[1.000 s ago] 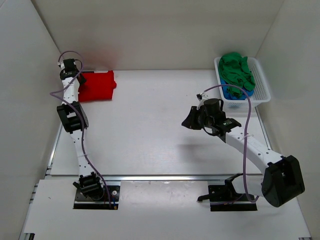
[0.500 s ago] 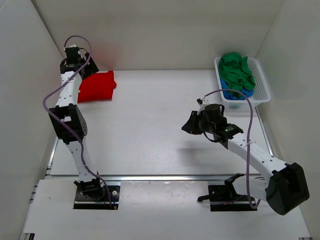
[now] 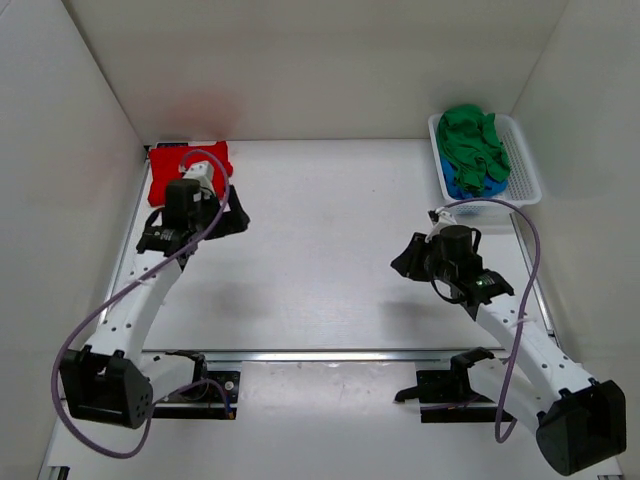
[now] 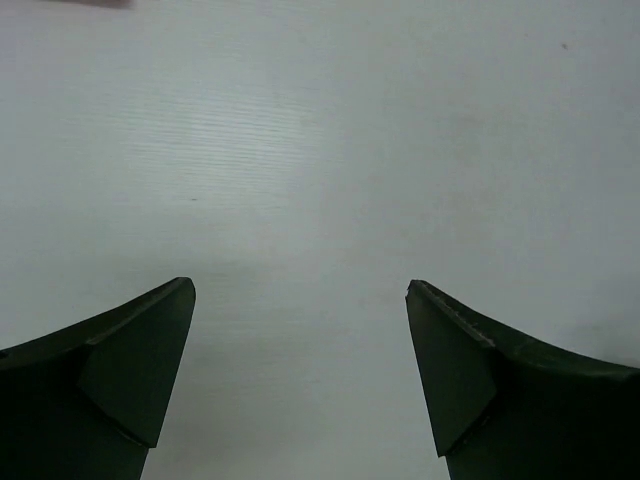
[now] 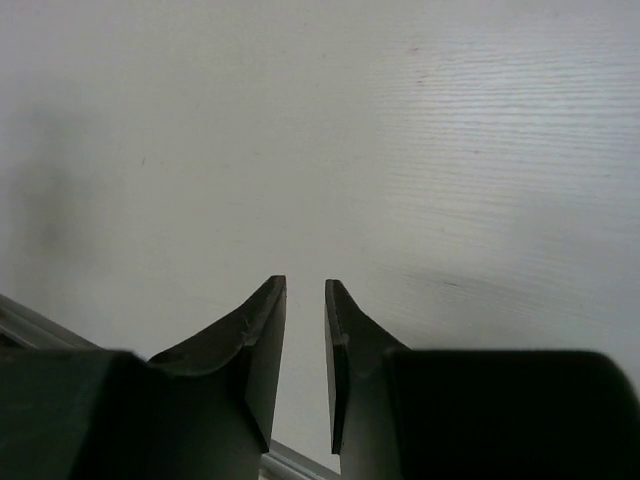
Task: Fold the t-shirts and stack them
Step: Put the neatly folded tshirt into the corner of the board with the left arm
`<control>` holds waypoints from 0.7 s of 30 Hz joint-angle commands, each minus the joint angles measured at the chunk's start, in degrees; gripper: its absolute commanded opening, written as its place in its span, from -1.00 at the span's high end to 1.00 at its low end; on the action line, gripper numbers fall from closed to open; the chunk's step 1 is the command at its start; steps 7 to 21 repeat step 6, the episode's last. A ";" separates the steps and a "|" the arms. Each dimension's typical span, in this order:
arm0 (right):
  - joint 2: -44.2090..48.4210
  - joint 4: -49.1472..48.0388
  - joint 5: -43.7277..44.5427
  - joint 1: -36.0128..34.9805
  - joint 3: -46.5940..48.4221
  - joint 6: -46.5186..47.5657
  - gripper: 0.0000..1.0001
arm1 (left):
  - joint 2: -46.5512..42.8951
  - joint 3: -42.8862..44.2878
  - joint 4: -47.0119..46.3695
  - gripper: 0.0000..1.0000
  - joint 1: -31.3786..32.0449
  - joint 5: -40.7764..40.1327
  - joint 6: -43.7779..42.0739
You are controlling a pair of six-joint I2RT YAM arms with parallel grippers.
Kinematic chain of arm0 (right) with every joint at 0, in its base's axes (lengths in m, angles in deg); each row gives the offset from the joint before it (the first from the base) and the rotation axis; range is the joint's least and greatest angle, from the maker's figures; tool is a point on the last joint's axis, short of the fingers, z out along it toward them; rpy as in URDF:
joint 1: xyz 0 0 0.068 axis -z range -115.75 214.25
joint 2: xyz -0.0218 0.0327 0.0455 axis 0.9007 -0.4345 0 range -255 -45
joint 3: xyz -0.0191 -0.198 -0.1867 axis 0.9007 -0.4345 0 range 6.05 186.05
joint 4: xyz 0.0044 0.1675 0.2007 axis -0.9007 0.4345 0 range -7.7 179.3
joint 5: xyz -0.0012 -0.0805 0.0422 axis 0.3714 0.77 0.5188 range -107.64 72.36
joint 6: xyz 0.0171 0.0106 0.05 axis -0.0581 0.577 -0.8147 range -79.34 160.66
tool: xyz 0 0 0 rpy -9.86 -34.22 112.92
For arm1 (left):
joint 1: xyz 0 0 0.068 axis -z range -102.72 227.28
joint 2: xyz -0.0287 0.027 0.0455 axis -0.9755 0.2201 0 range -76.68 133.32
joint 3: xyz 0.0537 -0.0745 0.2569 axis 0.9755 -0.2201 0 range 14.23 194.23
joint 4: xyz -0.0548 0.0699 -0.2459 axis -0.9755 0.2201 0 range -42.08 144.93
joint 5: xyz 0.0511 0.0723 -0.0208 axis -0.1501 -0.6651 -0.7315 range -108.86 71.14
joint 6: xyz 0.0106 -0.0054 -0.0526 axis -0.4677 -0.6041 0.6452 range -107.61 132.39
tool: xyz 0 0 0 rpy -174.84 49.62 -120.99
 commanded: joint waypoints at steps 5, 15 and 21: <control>5.27 1.99 1.48 5.70 1.85 4.96 0.58 | -2.26 -5.23 0.74 -0.96 9.08 -1.12 -2.37; 4.57 2.51 1.05 7.36 2.73 6.18 0.55 | -1.81 -5.51 1.43 -0.98 8.73 -1.02 -2.63; 4.57 2.51 1.05 7.36 2.73 6.18 0.55 | -1.81 -5.51 1.43 -0.98 8.73 -1.02 -2.63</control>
